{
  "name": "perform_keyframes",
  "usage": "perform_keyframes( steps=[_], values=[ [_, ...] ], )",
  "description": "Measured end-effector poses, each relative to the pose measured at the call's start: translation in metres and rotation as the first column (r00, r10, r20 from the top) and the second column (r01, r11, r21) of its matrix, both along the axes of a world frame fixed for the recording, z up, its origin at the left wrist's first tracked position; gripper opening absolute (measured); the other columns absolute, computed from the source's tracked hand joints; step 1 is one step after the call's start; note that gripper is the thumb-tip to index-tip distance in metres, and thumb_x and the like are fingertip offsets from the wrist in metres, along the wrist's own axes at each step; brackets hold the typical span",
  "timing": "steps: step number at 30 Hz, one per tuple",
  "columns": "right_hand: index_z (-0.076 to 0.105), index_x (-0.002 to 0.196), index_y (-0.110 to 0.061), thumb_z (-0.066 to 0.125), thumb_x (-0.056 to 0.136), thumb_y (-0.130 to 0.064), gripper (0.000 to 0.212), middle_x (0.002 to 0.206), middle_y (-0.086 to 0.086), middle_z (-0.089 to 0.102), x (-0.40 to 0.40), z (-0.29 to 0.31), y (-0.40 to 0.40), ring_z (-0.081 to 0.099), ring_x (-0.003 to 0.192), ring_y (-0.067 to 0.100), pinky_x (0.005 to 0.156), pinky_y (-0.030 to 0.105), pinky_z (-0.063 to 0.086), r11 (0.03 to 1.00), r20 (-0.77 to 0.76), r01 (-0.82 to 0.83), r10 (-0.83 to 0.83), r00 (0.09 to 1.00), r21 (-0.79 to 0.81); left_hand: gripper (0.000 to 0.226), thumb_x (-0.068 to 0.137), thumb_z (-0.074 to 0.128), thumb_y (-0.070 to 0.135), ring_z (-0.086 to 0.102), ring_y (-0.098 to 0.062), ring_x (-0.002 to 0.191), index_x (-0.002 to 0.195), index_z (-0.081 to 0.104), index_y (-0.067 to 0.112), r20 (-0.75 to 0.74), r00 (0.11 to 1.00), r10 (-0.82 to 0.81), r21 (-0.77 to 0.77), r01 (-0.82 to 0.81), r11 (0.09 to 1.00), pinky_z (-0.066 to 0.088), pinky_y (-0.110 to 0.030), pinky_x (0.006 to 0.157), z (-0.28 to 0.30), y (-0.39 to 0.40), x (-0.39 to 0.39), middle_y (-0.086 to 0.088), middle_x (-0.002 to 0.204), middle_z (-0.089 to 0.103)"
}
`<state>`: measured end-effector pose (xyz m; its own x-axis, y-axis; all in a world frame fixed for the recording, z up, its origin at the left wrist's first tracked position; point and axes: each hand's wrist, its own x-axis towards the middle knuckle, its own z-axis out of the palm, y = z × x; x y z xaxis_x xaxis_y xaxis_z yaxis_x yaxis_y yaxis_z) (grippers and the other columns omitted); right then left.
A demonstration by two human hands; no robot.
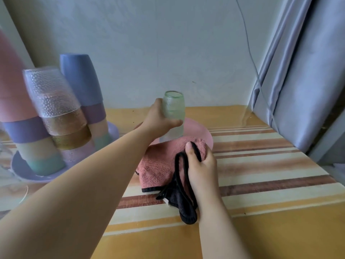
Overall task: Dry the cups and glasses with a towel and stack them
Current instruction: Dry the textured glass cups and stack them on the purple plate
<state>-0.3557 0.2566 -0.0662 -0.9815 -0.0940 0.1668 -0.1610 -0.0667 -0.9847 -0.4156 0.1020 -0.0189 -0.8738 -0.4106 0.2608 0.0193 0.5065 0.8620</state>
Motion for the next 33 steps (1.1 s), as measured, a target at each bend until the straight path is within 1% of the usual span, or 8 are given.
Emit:
perform_keyframes(
  steps=[5, 11, 16, 20, 23, 26, 28, 33],
  values=[
    [0.061, 0.093, -0.029, 0.06, 0.09, -0.031, 0.003, 0.092, -0.015, 0.067, 0.0, 0.0, 0.0, 0.061, 0.091, -0.002, 0.08, 0.02, 0.046, 1.0, -0.005, 0.019, -0.019, 1.0, 0.014, 0.066, 0.072, 0.082, 0.02, 0.052, -0.023, 0.109, 0.123, 0.042, 0.009, -0.013, 1.0, 0.008, -0.137, -0.01, 0.99, 0.043, -0.03, 0.082, 0.004, 0.0, 0.006, -0.008, 0.124, 0.05],
    [0.061, 0.094, -0.028, 0.06, 0.09, -0.032, 0.005, 0.093, -0.014, 0.067, 0.0, 0.0, 0.0, 0.062, 0.091, 0.001, 0.077, 0.017, 0.045, 1.0, -0.001, 0.01, -0.01, 1.0, 0.003, 0.058, 0.074, 0.081, 0.019, 0.057, -0.022, 0.11, 0.116, 0.041, 0.016, -0.084, 0.996, 0.011, 0.084, -0.004, 0.996, 0.05, -0.033, 0.086, 0.02, -0.004, 0.016, -0.009, 0.125, 0.052],
    [0.061, 0.089, -0.028, 0.059, 0.09, -0.033, 0.005, 0.092, -0.011, 0.067, 0.001, 0.002, 0.0, 0.063, 0.091, 0.008, 0.08, 0.025, 0.048, 1.0, 0.009, 0.004, -0.004, 1.0, 0.022, 0.059, 0.076, 0.081, 0.019, 0.06, -0.009, 0.094, 0.121, 0.043, 0.017, -0.109, 0.993, 0.048, 0.103, -0.037, 0.994, 0.045, -0.01, 0.065, 0.044, -0.008, 0.06, 0.003, 0.109, 0.059],
    [0.059, 0.102, -0.027, 0.058, 0.09, -0.036, 0.015, 0.099, -0.009, 0.065, 0.005, 0.006, 0.0, 0.06, 0.101, 0.015, 0.087, 0.028, 0.046, 0.999, 0.03, 0.004, -0.005, 1.0, 0.047, 0.065, 0.073, 0.083, 0.015, 0.065, -0.006, 0.09, 0.122, 0.04, 0.019, -0.009, 1.0, 0.025, 0.163, -0.023, 0.986, 0.054, -0.019, 0.07, 0.028, -0.014, 0.125, 0.0, 0.11, 0.061],
    [0.058, 0.12, -0.02, 0.058, 0.089, -0.043, 0.038, 0.114, -0.001, 0.064, 0.011, 0.011, -0.001, 0.058, 0.109, 0.02, 0.095, 0.037, 0.048, 0.996, 0.05, -0.014, 0.01, 0.999, 0.088, 0.06, 0.073, 0.083, 0.017, 0.066, 0.003, 0.077, 0.118, 0.045, 0.019, 0.035, 0.999, 0.018, 0.207, -0.025, 0.978, 0.049, -0.01, 0.062, 0.007, -0.011, 0.177, 0.003, 0.103, 0.064],
    [0.062, 0.099, -0.029, 0.058, 0.09, -0.04, 0.015, 0.097, -0.009, 0.066, 0.023, 0.021, -0.005, 0.062, 0.097, 0.016, 0.08, 0.031, 0.049, 0.995, 0.049, -0.066, 0.063, 0.997, 0.068, 0.064, 0.058, 0.083, 0.036, 0.069, -0.002, 0.081, 0.113, 0.051, 0.027, 0.05, 0.999, 0.021, 0.262, -0.034, 0.964, 0.053, -0.018, 0.069, -0.011, -0.011, 0.216, 0.005, 0.102, 0.068],
    [0.062, 0.087, -0.032, 0.059, 0.09, -0.037, 0.007, 0.088, -0.012, 0.067, 0.033, 0.027, -0.01, 0.063, 0.088, 0.011, 0.073, 0.027, 0.048, 0.99, 0.063, -0.139, 0.137, 0.989, 0.037, 0.066, 0.05, 0.08, 0.042, 0.069, -0.005, 0.08, 0.109, 0.053, 0.031, 0.034, 0.998, 0.053, 0.31, -0.061, 0.949, 0.052, -0.019, 0.065, -0.019, -0.013, 0.232, 0.005, 0.101, 0.069],
    [0.071, 0.087, -0.029, 0.069, 0.08, -0.017, 0.013, 0.09, -0.001, 0.073, 0.063, 0.036, -0.026, 0.066, 0.098, 0.027, 0.093, 0.042, 0.05, 0.9, 0.041, -0.428, 0.432, 0.901, -0.084, 0.062, 0.053, 0.079, 0.04, 0.07, -0.014, 0.082, 0.11, 0.057, 0.028, -0.001, 0.99, 0.14, 0.48, -0.123, 0.869, 0.052, -0.02, 0.065, -0.032, -0.02, 0.254, 0.001, 0.098, 0.072]
  ],
)
